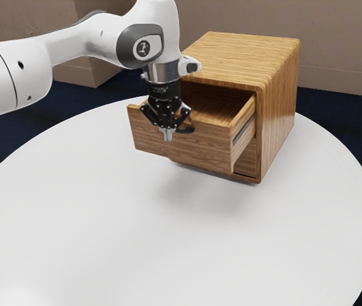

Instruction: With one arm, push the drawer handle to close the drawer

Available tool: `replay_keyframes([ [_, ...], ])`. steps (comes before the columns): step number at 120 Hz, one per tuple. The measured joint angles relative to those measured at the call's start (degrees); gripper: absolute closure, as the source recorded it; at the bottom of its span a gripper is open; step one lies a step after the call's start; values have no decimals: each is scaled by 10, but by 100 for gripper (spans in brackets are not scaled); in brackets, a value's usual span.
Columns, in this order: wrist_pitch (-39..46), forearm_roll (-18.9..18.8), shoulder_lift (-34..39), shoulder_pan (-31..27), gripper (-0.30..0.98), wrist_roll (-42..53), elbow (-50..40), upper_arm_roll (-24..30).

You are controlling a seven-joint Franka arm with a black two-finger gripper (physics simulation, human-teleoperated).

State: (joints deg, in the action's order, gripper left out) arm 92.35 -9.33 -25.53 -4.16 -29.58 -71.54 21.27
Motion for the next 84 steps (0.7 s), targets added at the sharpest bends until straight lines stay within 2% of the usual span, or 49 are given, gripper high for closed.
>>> replay_keyframes([
  [84, 26, -1, -61, 42, 79, 34, 96, -43],
])
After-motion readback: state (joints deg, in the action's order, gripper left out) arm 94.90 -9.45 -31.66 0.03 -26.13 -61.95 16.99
